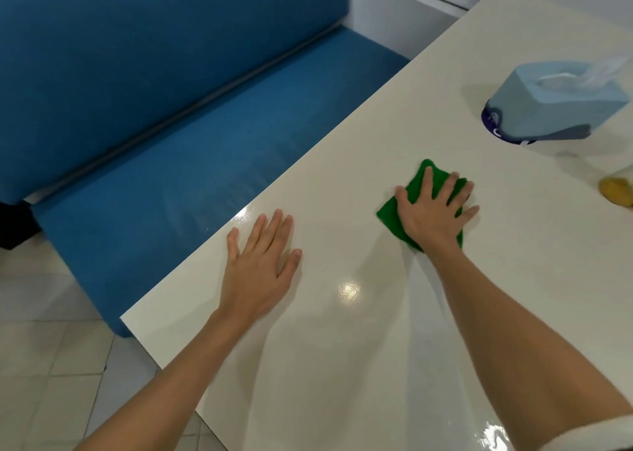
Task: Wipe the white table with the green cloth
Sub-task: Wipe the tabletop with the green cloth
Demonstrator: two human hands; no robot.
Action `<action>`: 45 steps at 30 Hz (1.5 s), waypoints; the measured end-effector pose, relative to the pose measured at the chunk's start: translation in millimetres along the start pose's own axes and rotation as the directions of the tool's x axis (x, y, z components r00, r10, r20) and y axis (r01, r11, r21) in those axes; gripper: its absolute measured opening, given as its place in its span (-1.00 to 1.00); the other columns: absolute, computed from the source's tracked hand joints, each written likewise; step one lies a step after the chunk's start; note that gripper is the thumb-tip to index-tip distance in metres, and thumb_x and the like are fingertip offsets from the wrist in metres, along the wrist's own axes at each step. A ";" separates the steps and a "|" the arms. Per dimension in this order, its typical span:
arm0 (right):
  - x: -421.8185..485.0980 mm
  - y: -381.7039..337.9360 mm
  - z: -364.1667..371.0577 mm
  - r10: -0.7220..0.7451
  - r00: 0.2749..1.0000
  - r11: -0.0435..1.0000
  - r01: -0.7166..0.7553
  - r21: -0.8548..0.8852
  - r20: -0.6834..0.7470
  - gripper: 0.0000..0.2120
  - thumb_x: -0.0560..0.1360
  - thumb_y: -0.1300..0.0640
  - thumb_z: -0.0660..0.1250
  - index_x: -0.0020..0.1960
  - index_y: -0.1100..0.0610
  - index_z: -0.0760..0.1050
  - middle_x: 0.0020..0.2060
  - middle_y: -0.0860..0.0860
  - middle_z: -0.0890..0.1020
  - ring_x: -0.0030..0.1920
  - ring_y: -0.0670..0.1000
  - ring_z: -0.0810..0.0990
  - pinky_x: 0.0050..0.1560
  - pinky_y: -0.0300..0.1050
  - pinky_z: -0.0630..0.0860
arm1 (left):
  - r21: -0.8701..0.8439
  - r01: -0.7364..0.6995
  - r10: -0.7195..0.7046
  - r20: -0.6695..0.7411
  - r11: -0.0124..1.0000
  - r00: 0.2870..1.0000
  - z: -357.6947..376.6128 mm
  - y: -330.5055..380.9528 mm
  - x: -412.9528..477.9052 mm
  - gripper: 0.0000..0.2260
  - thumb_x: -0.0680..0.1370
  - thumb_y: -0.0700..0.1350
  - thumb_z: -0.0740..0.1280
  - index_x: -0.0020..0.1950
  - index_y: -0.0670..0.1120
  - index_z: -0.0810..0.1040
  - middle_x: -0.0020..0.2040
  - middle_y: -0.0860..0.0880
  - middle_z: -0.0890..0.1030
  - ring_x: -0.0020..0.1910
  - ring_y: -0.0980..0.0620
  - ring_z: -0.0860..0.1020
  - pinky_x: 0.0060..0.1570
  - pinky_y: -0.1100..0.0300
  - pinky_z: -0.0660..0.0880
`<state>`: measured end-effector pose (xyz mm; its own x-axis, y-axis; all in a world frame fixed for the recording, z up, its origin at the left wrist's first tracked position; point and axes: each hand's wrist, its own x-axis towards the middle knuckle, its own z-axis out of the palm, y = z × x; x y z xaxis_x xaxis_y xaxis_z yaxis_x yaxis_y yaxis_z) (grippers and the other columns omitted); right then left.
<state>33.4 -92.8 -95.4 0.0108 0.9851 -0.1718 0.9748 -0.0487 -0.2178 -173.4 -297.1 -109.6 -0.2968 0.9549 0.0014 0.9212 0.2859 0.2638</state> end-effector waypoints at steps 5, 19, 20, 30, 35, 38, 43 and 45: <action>-41.0 -14.0 17.5 -0.175 0.984 0.985 0.175 -0.009 -0.019 -0.41 0.59 -0.15 -0.07 0.56 -0.08 -0.15 0.55 0.12 -0.16 0.51 0.22 -0.28 0.41 0.32 -0.26 | -0.005 -0.012 0.012 -0.008 1.000 1.000 1.4 -1.2 0.4 -0.48 0.62 0.19 -0.12 0.57 0.07 0.06 0.57 0.13 0.00 0.55 0.10 -0.04 0.46 -0.09 -0.17; 29.5 109.7 -29.2 -0.178 0.983 0.978 0.181 -0.102 0.038 -0.40 0.50 -0.39 -0.23 0.51 -0.28 -0.10 0.56 -0.02 -0.08 0.53 0.14 -0.18 0.44 0.33 -0.16 | 0.015 0.002 -0.002 -0.015 1.000 1.000 2.7 -1.0 -0.1 -0.48 0.63 0.20 -0.13 0.58 0.10 0.02 0.57 0.15 -0.02 0.55 0.11 -0.05 0.46 -0.05 -0.19; 30.4 99.2 -27.2 -0.133 0.990 0.989 0.135 -0.066 0.043 -0.43 0.53 -0.38 -0.22 0.51 -0.29 -0.11 0.56 -0.02 -0.08 0.53 0.15 -0.20 0.44 0.33 -0.19 | 0.019 0.004 -0.003 -0.015 1.000 1.000 2.6 -0.6 -0.1 -0.48 0.63 0.20 -0.13 0.58 0.10 0.02 0.57 0.15 -0.02 0.55 0.11 -0.05 0.46 -0.05 -0.19; -80.5 103.4 -5.7 -0.630 0.766 0.761 0.641 -0.097 0.126 -0.53 0.56 -0.29 -0.27 0.47 -0.38 -0.07 0.54 -0.13 -0.03 0.54 -0.01 -0.21 0.49 0.14 -0.19 | 0.004 0.001 -0.001 0.005 1.000 1.000 0.6 -2.0 -0.8 -0.47 0.62 0.22 -0.16 0.57 0.12 -0.01 0.57 0.16 -0.02 0.55 0.14 -0.08 0.45 0.00 -0.25; -45.0 152.9 -22.8 -0.524 0.846 0.832 0.532 -0.158 0.097 -0.51 0.51 -0.33 -0.25 0.44 -0.44 -0.17 0.55 -0.10 -0.03 0.54 -0.02 -0.15 0.46 0.22 -0.10 | 0.007 0.003 -0.003 -0.002 1.000 1.000 2.2 -1.6 -1.3 -0.48 0.62 0.21 -0.15 0.58 0.12 0.00 0.57 0.15 -0.01 0.55 0.12 -0.05 0.46 -0.03 -0.22; -8.8 145.2 -28.1 -0.338 0.941 0.927 0.338 -0.165 0.025 -0.43 0.48 -0.29 -0.25 0.49 -0.33 -0.11 0.56 -0.01 -0.05 0.54 0.09 -0.12 0.44 0.29 -0.08 | 0.016 0.001 0.000 -0.012 1.000 1.000 3.6 -1.6 -1.1 -0.47 0.62 0.21 -0.15 0.58 0.11 0.01 0.58 0.14 0.01 0.55 0.10 -0.03 0.46 -0.07 -0.19; -26.3 96.3 -15.4 -0.249 0.968 0.962 0.250 -0.108 0.031 -0.42 0.49 -0.17 -0.21 0.52 -0.28 -0.09 0.56 0.07 -0.02 0.53 0.17 -0.13 0.47 0.25 -0.11 | 0.022 0.002 -0.001 -0.014 1.000 1.000 5.0 -1.2 0.7 -0.47 0.62 0.20 -0.14 0.58 0.10 0.01 0.58 0.12 0.01 0.55 0.08 -0.03 0.46 -0.11 -0.17; -61.0 75.6 -4.4 -0.382 0.922 0.914 0.388 -0.122 0.068 -0.43 0.48 -0.18 -0.24 0.50 -0.31 -0.11 0.56 0.04 -0.02 0.54 0.15 -0.13 0.48 0.22 -0.11 | 0.018 0.003 -0.003 -0.008 1.000 1.000 4.7 -2.0 1.2 -0.47 0.61 0.20 -0.14 0.58 0.09 0.01 0.58 0.12 0.00 0.55 0.08 -0.03 0.46 -0.11 -0.19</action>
<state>107.4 -155.9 -97.2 -0.3778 0.9151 -0.1410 0.9219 0.3577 -0.1488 -174.4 -296.2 -114.6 -0.3017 0.9534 0.0079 0.9246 0.2905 0.2462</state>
